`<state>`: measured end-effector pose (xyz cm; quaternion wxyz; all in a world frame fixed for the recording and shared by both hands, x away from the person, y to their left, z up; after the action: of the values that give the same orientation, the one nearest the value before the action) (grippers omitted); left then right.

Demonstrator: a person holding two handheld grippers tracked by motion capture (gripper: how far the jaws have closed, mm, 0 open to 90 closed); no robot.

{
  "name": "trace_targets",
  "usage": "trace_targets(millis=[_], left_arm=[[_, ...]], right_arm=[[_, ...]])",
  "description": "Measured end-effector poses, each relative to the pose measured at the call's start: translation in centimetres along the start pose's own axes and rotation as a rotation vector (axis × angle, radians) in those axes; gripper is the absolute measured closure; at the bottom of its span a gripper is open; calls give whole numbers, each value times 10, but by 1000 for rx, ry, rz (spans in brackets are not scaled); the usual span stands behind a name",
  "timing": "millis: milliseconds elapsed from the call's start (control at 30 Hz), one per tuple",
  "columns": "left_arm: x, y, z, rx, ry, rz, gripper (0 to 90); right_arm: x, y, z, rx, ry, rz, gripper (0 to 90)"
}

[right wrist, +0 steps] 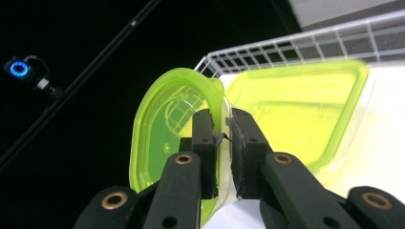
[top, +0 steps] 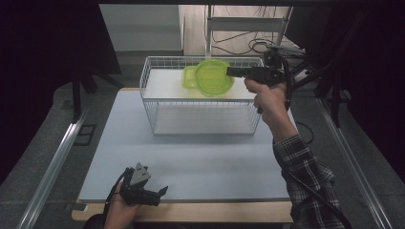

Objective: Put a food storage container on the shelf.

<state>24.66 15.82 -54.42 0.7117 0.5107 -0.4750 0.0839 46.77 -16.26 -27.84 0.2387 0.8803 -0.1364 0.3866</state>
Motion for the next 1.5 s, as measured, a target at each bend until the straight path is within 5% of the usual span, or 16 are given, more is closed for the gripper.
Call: trace_targets(millis=[700, 1133, 1500], left_arm=[[-1, 2, -2, -1, 4, 2, 5], [-1, 1, -1, -3, -1, -1, 5], [-1, 1, -1, -2, -3, -4, 5]], right_arm=[[26, -40, 14, -126, -20, 46, 809], [30, -48, 15, -290, 48, 47, 741], [30, -48, 14, -273, 72, 30, 590]])
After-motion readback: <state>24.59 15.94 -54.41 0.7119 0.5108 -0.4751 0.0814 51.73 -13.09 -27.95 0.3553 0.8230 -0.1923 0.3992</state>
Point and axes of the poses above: each handheld gripper's, and its own axes: y roughly backward along the jaws, x roughly out of its top, z roughly to its right, the point moved 3 cm from there along -y, roughly forward along the jaws, and after that the axes turned 2 degrees about y, right-handed, at the moved point
